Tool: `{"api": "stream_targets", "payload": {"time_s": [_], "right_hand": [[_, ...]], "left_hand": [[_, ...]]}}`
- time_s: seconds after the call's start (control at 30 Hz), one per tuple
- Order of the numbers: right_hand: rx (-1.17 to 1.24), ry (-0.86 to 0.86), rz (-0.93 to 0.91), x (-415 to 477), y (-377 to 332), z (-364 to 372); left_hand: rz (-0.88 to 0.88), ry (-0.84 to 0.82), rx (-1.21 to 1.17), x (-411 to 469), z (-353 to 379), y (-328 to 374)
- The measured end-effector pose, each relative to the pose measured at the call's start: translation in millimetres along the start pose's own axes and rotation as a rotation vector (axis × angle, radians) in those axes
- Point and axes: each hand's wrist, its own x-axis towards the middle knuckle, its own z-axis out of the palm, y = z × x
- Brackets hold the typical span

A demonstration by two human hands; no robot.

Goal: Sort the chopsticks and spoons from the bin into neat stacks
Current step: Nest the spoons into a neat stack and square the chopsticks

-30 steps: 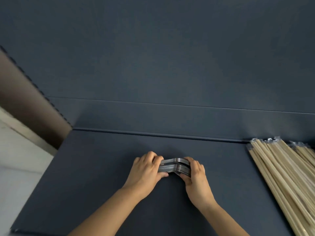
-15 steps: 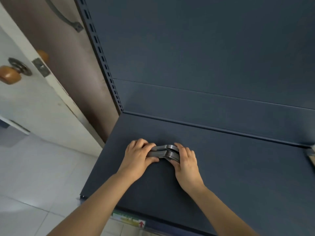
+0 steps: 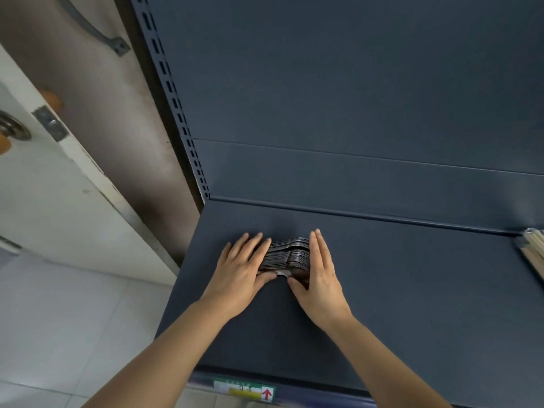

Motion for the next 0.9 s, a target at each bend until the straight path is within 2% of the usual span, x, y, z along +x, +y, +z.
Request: {"api": "stream_targets", "payload": {"time_s": [0.2,0.47,0.63,0.73,0.9], "right_hand": [[-0.030,0.023,0.003,0,-3,4],[-0.072,-0.116,0.037,5,-5,-7],[-0.183,-0.054,-0.038,-2,-5,-17],[-0.237,-0.083,-0.046,-1,-3,-18],[-0.209,-0.160,0.013,-3,-8,-14]], "left_hand": [[0.048,-0.084,0.063,-1,-1,0],[0.009,-0.164,0.054,-2,-9,-1],[0.068,-0.073,0.113,-12,-8,-3],[0.079,-0.042,0.150,-16,-8,-1],[0.073,-0.087,0.077,-21,-10,-2]]}}
